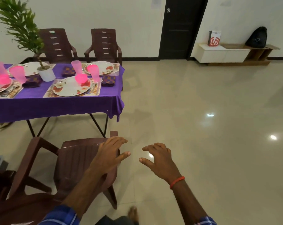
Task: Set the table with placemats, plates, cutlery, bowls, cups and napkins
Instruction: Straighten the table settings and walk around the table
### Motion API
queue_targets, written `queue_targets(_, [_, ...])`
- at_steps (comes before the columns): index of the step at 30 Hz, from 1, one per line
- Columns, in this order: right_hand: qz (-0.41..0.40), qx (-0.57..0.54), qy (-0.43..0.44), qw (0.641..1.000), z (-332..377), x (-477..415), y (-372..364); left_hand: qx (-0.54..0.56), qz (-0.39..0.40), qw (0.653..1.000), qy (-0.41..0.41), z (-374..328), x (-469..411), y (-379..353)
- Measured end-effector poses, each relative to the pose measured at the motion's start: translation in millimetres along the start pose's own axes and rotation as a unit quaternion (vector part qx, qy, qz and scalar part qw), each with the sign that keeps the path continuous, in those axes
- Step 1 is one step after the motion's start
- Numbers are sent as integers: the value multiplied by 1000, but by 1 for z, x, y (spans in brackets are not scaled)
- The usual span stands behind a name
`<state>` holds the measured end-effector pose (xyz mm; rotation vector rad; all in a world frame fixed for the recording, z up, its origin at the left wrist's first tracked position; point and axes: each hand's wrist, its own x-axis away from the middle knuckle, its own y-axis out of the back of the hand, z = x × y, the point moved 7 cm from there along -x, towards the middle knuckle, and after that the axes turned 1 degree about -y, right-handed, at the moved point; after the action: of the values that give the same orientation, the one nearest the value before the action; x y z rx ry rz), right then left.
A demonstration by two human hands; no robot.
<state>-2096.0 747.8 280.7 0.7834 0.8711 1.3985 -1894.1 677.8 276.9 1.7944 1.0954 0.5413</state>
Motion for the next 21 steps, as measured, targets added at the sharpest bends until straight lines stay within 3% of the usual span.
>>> queue_targets(7, [19,18,8,1000,-48,-76,25,7,-43,999,-18,-3,-105,-19])
queue_targets(21, [5,-27,-21,999,-144,-214,79,25,-11,999,-27,-23,-292,-49])
